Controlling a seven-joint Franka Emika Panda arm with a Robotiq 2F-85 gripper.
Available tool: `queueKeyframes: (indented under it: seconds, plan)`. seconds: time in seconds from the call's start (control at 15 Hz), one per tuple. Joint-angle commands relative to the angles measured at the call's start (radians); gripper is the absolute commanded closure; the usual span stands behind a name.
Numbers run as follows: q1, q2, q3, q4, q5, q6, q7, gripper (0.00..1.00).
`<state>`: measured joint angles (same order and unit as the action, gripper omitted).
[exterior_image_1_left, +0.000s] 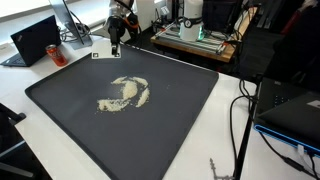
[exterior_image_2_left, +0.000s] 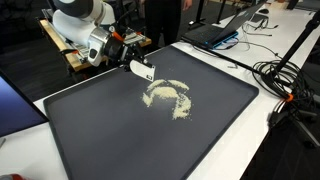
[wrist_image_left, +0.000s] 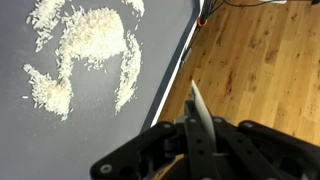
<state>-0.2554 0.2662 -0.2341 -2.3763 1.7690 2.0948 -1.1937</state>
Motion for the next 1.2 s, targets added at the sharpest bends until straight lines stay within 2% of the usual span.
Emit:
queueKeyframes:
  seconds: [0.0, 0.6, 1.13]
  plan:
    - [0.023, -0.050, -0.021, -0.030, -0.064, 0.027, 0.030, 0.99]
    - [0.029, -0.062, -0.017, -0.014, -0.254, 0.051, 0.149, 0.99]
    - [0.036, -0.099, -0.012, -0.021, -0.415, 0.131, 0.262, 0.99]
